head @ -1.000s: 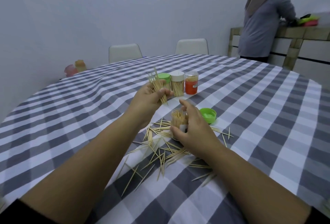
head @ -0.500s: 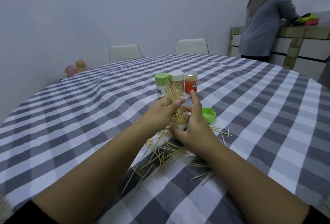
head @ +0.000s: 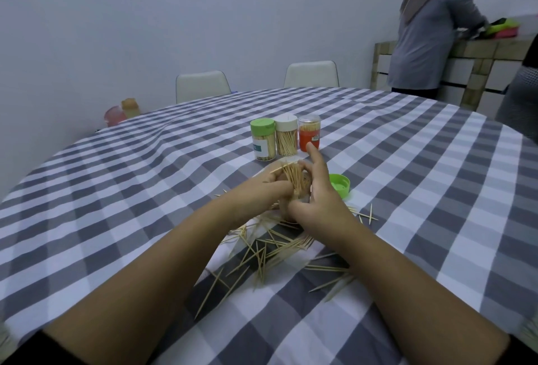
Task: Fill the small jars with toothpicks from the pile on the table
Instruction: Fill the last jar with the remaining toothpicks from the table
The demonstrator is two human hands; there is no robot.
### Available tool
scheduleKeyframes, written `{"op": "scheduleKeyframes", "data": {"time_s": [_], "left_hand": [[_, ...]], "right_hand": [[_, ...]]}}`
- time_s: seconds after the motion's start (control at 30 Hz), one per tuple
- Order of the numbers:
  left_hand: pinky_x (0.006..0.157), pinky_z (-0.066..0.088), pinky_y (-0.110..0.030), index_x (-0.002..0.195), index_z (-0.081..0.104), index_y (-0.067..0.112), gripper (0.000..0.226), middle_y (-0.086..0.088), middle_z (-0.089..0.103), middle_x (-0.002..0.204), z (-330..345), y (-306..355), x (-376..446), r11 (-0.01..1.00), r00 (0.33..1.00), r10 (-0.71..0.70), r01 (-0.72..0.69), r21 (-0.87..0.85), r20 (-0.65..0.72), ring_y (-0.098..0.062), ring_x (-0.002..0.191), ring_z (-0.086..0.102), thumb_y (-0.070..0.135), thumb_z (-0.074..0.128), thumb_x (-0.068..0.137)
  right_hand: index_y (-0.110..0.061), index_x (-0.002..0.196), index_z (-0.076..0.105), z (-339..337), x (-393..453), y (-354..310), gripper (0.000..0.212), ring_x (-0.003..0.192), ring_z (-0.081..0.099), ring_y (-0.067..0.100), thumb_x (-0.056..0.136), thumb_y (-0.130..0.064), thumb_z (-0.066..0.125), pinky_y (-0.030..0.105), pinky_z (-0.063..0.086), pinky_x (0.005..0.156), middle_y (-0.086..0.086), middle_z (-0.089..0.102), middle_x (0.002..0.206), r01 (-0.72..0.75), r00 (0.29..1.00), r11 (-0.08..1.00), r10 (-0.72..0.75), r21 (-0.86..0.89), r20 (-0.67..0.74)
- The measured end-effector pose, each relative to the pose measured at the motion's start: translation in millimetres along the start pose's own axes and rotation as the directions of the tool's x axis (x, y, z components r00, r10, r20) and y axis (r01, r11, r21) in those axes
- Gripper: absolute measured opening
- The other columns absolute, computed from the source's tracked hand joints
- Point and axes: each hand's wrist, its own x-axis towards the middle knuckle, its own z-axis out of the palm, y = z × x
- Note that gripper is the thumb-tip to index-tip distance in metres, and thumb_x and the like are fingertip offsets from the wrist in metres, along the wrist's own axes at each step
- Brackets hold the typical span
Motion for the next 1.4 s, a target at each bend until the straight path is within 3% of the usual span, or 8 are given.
{"op": "scheduleKeyframes", "data": {"time_s": [0.2, 0.4, 0.53, 0.73, 0.93, 1.1, 1.27, 1.4], "left_hand": [[0.093, 0.052, -0.044, 0.125, 0.048, 0.034, 0.063, 0.002, 0.064, 0.115, -4, -6, 1, 0.993, 1.000, -0.009, 0.006, 0.119, 0.025, -0.019, 0.102, 0.066, 0.014, 0.068, 0.070], [0.084, 0.055, -0.045, 0.127, 0.047, 0.023, 0.063, 0.001, 0.063, 0.108, 2, -3, 1, 0.939, 0.993, 0.116, -0.109, 0.325, -0.004, -0.016, 0.098, 0.064, 0.026, 0.068, 0.067], [0.089, 0.054, -0.042, 0.127, 0.049, 0.029, 0.065, 0.005, 0.061, 0.113, 1, -8, -1, 0.960, 0.998, 0.034, -0.019, 0.280, -0.051, -0.014, 0.102, 0.062, 0.027, 0.072, 0.066], [0.092, 0.053, -0.042, 0.132, 0.047, 0.034, 0.067, 0.007, 0.062, 0.119, 0, -8, -3, 0.986, 0.999, 0.037, -0.035, 0.162, -0.009, -0.012, 0.105, 0.064, 0.014, 0.075, 0.075], [0.092, 0.053, -0.030, 0.134, 0.032, 0.043, 0.081, 0.008, 0.066, 0.117, -2, -10, -5, 0.993, 0.999, 0.044, -0.043, 0.109, -0.005, -0.005, 0.101, 0.066, 0.003, 0.074, 0.078], [0.094, 0.052, -0.033, 0.134, 0.045, 0.031, 0.070, 0.011, 0.061, 0.125, -4, -9, -7, 0.982, 1.000, 0.030, -0.028, 0.189, -0.008, -0.003, 0.103, 0.063, 0.010, 0.077, 0.076], [0.085, 0.050, -0.023, 0.109, 0.059, 0.028, 0.033, 0.016, 0.065, 0.102, -4, -4, -10, 0.942, 0.999, 0.011, 0.000, 0.334, -0.032, 0.001, 0.092, 0.062, 0.019, 0.072, 0.080], [0.078, 0.051, -0.022, 0.098, 0.057, 0.041, 0.031, 0.014, 0.065, 0.093, -6, -4, -9, 0.929, 0.999, -0.001, 0.014, 0.369, -0.035, -0.003, 0.086, 0.063, 0.020, 0.070, 0.079]], "right_hand": [[-0.041, 0.147, 0.018, 1, -3, -7, 0.077, 0.135, 0.019, -0.005, 0.076, -0.025, 0.044, 0.044, 0.025, 0.114, -0.014, 0.022, 0.153, 0.162, 0.981, 0.959, -0.181, -0.233, -0.064], [-0.027, 0.132, 0.055, 3, 6, 5, 0.044, 0.127, 0.047, 0.013, 0.091, -0.037, 0.044, 0.049, 0.041, 0.098, -0.004, 0.054, 0.136, 0.336, 0.909, 0.816, -0.412, -0.471, -0.065], [-0.017, 0.106, 0.071, 0, 8, 5, 0.030, 0.105, 0.061, 0.009, 0.087, -0.027, 0.050, 0.038, 0.047, 0.086, -0.003, 0.069, 0.111, 0.397, 0.823, 0.763, -0.542, -0.510, -0.171], [-0.020, 0.102, 0.061, -1, 1, -4, 0.011, 0.081, 0.062, 0.008, 0.094, -0.020, 0.054, 0.036, 0.053, 0.071, -0.003, 0.069, 0.088, 0.235, 0.885, 0.941, -0.310, -0.242, -0.347], [-0.031, 0.129, 0.052, -2, 1, -1, 0.035, 0.064, 0.061, 0.019, 0.098, -0.016, 0.046, 0.040, 0.053, 0.060, 0.006, 0.069, 0.090, 0.218, 0.884, 0.939, -0.306, -0.267, -0.354], [-0.014, 0.126, 0.060, -2, 4, 0, 0.032, 0.118, 0.051, 0.009, 0.099, -0.021, 0.046, 0.005, 0.033, 0.092, 0.002, 0.058, 0.129, 0.188, 0.928, 0.917, -0.283, -0.352, -0.240], [-0.024, 0.133, 0.054, 0, 5, 2, 0.047, 0.134, 0.037, 0.012, 0.093, -0.039, 0.035, 0.043, 0.033, 0.107, -0.004, 0.044, 0.145, 0.227, 0.947, 0.822, -0.310, -0.522, -0.077], [-0.029, 0.141, 0.042, -1, 3, 0, 0.053, 0.136, 0.034, 0.011, 0.091, -0.045, 0.033, 0.042, 0.031, 0.109, -0.006, 0.039, 0.149, 0.215, 0.958, 0.807, -0.285, -0.550, -0.043]]}}
